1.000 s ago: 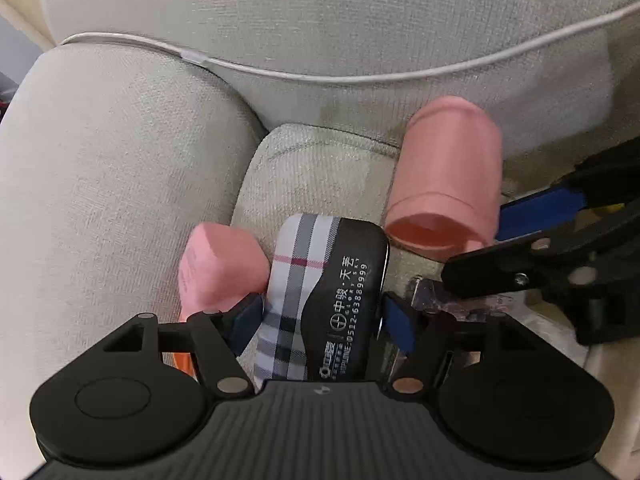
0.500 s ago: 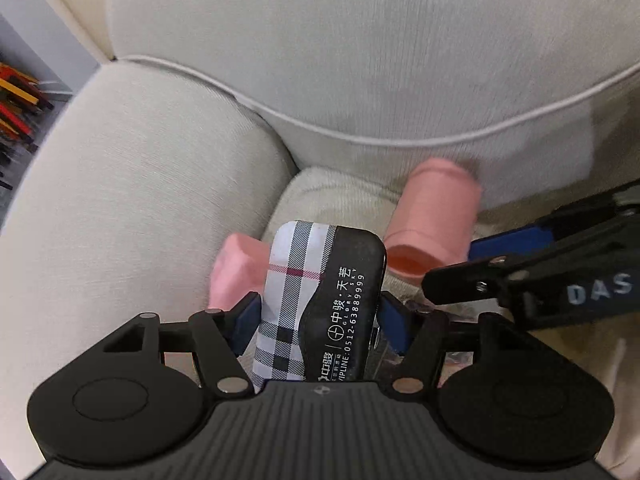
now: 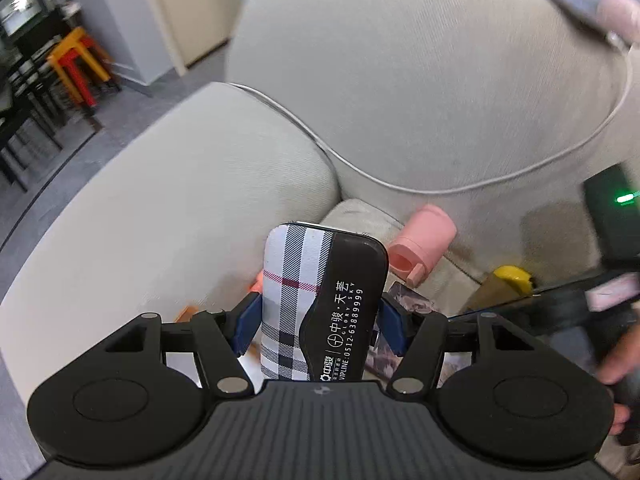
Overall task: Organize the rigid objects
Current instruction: 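Grasp the plaid tin case with the left tool while the right tool grasps the anime card box, then lower the plaid tin into the box with the left tool while the right tool carries the card box over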
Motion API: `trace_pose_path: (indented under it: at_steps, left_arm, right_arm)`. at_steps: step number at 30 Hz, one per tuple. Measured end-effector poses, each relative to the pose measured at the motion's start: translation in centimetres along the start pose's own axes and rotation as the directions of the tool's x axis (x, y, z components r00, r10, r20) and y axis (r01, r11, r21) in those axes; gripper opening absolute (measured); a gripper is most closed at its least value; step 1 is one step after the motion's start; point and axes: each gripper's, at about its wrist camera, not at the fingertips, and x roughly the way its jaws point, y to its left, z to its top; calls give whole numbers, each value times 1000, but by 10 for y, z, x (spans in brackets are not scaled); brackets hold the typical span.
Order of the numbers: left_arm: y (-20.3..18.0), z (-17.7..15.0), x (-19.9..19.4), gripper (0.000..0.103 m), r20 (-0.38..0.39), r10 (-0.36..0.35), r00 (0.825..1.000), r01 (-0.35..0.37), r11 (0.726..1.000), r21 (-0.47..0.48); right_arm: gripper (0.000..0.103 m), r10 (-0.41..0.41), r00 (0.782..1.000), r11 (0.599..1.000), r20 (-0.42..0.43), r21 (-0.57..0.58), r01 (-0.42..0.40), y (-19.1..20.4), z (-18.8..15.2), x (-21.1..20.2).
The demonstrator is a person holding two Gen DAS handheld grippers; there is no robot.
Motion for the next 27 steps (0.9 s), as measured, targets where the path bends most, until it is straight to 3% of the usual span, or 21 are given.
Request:
trace_pose_path:
  at_steps: [3, 7, 12, 19, 23, 27]
  left_arm:
    - [11, -18, -20, 71, 34, 17, 999, -15, 998, -56]
    - [28, -50, -38, 71, 44, 59, 997, -52, 988, -143]
    - [52, -86, -39, 71, -8, 117, 993, -115, 961, -251]
    - [89, -122, -29, 71, -74, 113, 991, -134, 904, -407]
    - [107, -144, -23, 71, -106, 98, 990, -137, 868, -477]
    - [119, -159, -12, 71, -133, 69, 989, -130, 835, -534]
  right_arm:
    - [54, -77, 997, 995, -13, 62, 78, 0, -4, 9]
    - [62, -101, 995, 979, -12, 175, 102, -6, 1, 18]
    - [68, -189, 981, 970, 47, 163, 180, 12, 11, 27]
    - [69, -292, 954, 956, 61, 41, 290, 43, 15, 53]
    - [71, -385, 920, 914, 71, -109, 391, 62, 4, 70]
    - [70, -420, 903, 892, 92, -143, 429, 63, 6, 78]
